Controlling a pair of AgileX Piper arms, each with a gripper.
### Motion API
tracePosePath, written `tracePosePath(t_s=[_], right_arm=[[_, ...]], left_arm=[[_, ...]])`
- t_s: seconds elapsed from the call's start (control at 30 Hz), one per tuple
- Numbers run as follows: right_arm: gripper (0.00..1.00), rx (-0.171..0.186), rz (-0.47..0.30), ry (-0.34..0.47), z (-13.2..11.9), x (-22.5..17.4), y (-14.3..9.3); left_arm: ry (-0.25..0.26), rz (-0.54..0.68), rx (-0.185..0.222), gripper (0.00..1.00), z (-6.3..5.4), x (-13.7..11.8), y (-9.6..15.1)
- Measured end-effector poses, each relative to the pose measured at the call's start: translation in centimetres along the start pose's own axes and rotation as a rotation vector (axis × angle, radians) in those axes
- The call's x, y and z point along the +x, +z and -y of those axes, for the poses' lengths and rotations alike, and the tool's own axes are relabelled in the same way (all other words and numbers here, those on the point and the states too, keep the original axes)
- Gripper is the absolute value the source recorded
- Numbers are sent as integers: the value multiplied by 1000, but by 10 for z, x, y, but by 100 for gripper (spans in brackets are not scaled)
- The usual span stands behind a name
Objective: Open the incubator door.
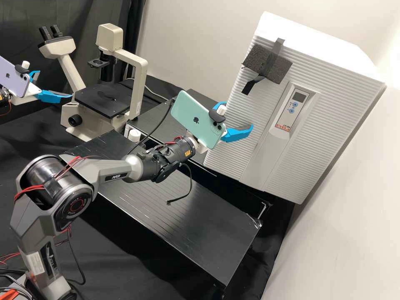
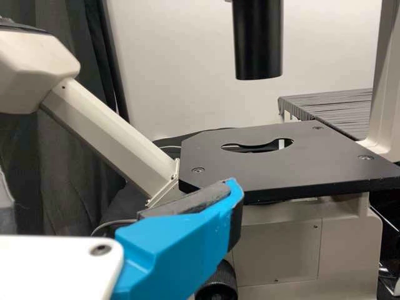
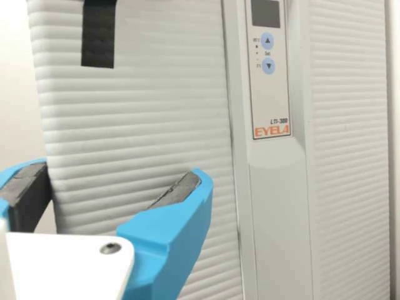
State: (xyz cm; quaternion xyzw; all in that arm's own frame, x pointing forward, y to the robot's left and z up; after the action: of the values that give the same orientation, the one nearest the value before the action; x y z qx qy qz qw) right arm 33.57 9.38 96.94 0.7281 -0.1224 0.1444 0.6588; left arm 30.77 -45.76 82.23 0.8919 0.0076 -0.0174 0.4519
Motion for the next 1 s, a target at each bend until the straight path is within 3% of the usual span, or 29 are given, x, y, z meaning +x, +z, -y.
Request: tracePosePath(t_s=[0.7, 1.0], right_arm=[[0, -11, -6, -6, 0, 0, -1], [0, -37, -13, -25, -5, -8, 3]], left_arm=[[0, 0, 0, 100, 0, 0, 0], [0, 0, 0, 100, 0, 0, 0]])
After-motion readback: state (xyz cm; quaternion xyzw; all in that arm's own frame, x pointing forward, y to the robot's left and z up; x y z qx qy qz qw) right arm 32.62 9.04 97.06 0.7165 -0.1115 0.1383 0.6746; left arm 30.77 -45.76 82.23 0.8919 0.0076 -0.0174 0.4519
